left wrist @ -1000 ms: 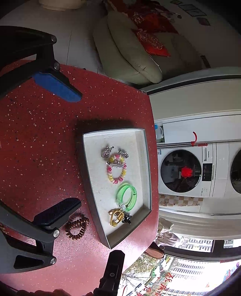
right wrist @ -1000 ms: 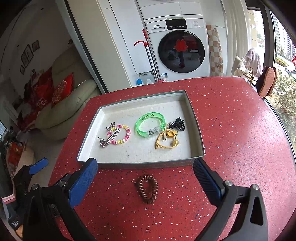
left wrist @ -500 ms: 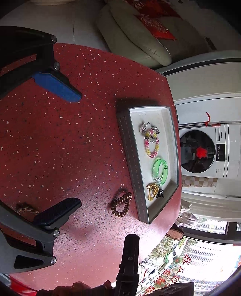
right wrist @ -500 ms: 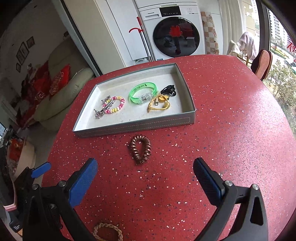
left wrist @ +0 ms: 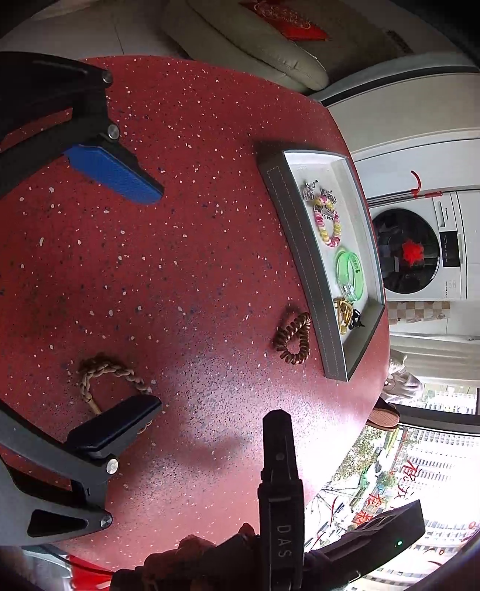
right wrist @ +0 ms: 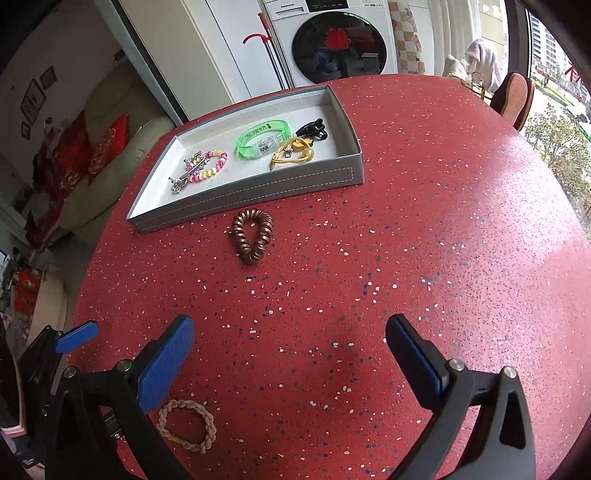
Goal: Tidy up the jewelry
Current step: 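Grasp the braided tan bracelet with the left tool while the right tool grasps the brown coil hair tie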
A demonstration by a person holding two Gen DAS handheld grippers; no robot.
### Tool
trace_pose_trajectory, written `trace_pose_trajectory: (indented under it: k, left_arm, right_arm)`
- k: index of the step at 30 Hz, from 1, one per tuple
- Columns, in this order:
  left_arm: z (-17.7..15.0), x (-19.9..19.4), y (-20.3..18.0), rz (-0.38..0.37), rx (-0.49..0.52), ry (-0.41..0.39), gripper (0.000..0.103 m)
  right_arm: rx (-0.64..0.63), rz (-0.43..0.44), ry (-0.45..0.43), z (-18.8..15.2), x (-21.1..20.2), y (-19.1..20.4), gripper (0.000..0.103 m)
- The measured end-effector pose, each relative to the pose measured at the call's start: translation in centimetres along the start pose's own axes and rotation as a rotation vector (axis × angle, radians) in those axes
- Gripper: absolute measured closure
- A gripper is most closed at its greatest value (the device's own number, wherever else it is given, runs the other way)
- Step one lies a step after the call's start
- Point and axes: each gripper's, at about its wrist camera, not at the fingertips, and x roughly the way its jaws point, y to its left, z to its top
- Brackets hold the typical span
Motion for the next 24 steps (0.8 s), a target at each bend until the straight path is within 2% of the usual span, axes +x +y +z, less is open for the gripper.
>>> trace_pose_trajectory:
  k: [14,18,24]
  left_arm:
    - [-1.1,1.1,-2.4,-0.027,0.031,0.049,0.000]
    - [-1.0,1.3,-2.6,-0.032,0.033,0.054,0.000]
    - [-1.3,1.7,-3.3,-0.034,0.045,0.071,0.000]
  right_arm:
    - [0.004,0.017,0.013,0.5,0.8,0.4,0.001]
    - [0.019,0.035,0.021,1.0,1.3,0.5,0.004]
    - [0.035,0.059,0.038,2.1,2.4,0.6,0.014]
